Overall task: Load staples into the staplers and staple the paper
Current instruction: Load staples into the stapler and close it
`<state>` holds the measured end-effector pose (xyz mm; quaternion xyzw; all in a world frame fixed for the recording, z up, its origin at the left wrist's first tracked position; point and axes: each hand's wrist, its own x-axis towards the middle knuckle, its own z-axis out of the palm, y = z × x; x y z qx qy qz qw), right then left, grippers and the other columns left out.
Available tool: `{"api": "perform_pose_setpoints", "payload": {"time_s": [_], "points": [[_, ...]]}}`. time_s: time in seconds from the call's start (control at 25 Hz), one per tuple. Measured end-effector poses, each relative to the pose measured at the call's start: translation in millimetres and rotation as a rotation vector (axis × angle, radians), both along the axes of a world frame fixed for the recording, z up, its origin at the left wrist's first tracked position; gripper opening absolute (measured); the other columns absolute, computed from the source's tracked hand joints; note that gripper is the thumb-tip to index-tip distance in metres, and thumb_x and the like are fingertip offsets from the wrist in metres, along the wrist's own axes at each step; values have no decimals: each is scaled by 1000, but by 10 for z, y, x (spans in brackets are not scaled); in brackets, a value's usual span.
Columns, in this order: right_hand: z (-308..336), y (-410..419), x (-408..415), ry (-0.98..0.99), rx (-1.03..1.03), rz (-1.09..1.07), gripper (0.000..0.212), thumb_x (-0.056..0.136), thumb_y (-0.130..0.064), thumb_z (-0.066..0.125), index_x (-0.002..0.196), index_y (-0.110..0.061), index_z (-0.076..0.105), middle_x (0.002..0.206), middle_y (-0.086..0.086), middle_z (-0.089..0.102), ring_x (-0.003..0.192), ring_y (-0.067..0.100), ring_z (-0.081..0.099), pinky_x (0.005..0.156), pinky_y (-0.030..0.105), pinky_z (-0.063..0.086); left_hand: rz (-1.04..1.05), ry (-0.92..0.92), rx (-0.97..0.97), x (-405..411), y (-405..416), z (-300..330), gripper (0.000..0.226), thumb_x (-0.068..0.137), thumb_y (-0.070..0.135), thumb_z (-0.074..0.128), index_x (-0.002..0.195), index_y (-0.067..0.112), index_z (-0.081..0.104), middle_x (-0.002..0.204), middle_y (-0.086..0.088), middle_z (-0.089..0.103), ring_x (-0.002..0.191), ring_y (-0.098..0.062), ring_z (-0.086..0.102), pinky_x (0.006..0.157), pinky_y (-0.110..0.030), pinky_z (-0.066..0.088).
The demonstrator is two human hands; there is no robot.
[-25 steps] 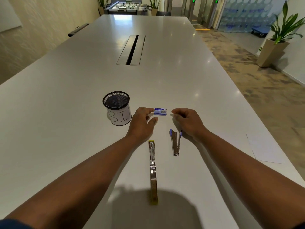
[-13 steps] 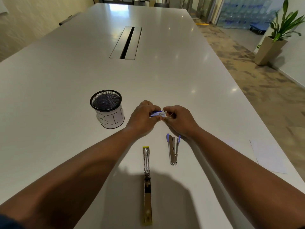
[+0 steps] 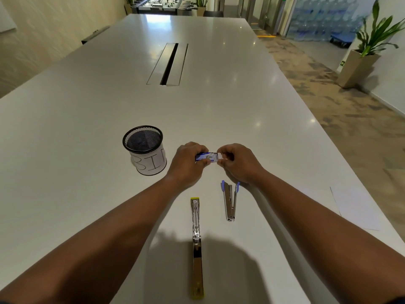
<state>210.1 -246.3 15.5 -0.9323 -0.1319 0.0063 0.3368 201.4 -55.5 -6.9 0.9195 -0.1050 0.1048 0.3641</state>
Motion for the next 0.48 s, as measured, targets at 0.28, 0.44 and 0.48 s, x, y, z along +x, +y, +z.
{"api": "perform_pose_setpoints", "payload": {"time_s": [0.28, 0.44, 0.48], "points": [[12, 11, -16, 5, 147, -82, 19, 88, -8, 57, 95, -18, 73, 86, -4, 67, 74, 8, 55, 67, 25, 44, 7, -7, -26, -10, -10, 7, 26, 88, 17, 75, 114, 13, 73, 99, 6, 60, 92, -14, 53, 72, -7, 31], [19, 41, -32, -8, 141, -115, 22, 85, -5, 55, 86, -16, 75, 83, -2, 69, 72, 8, 57, 66, 28, 45, -2, -4, -39, -25, -13, 15, 26, 88, 16, 75, 114, 13, 73, 102, 2, 63, 94, -16, 54, 75, -15, 36], [20, 48, -27, -7, 139, -116, 22, 85, -6, 56, 87, -16, 75, 83, -2, 70, 72, 8, 58, 66, 26, 44, -2, -4, -41, -26, -10, 15, 25, 88, 16, 74, 113, 13, 73, 102, 2, 64, 95, -17, 55, 76, -19, 37]]}}
